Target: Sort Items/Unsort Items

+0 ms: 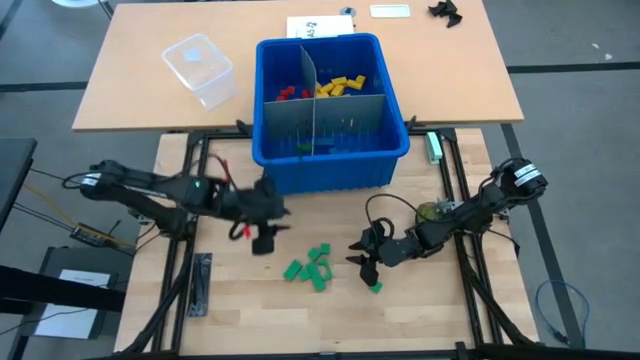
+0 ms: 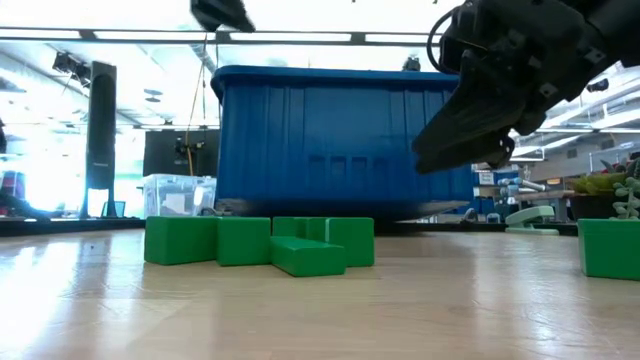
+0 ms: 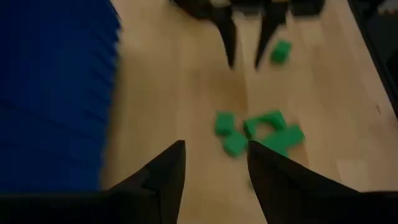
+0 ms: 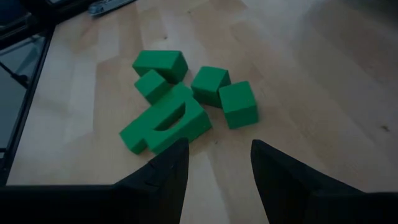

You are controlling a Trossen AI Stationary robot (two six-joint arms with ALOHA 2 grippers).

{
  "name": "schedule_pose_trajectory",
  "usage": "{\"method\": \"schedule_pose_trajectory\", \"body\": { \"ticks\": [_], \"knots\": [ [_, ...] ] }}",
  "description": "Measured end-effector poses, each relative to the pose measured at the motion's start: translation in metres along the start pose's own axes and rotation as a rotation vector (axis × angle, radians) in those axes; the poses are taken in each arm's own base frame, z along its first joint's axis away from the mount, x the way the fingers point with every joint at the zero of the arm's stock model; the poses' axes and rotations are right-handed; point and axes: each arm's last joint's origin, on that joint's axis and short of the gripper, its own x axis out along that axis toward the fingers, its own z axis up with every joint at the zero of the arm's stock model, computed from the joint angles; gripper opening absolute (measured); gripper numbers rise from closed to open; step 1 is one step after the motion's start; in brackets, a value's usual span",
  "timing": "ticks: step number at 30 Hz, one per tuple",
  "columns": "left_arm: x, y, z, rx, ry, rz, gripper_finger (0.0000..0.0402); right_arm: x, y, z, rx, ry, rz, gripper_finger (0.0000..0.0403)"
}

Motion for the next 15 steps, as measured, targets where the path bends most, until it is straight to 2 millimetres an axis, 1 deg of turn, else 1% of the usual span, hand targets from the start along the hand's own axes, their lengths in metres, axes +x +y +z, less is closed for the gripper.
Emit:
{"method": "schedule_pose_trajectory", "body": {
  "ticks": [4,7,10,15],
  "knots": [
    [0.022,-0.019,-0.021,0.061,0.038,-0.055,0.0181,0.0,0.001,0.0,0.001,-0.005,-0.003,0.0174],
    [0.038,-0.03,-0.032,0.118,0.051,-0.108,0.0181,0.0,0.0,0.0,0.001,-0.013,-0.01,0.0174],
    [0.056,-0.036,-0.044,0.158,0.111,-0.116,0.0182,0.0,0.0,0.001,0.003,-0.017,-0.016,0.0174],
    [0.081,-0.042,-0.055,0.145,0.207,-0.144,0.0187,0.001,-0.002,0.002,0.003,-0.018,-0.021,0.0174]
  ]
}}
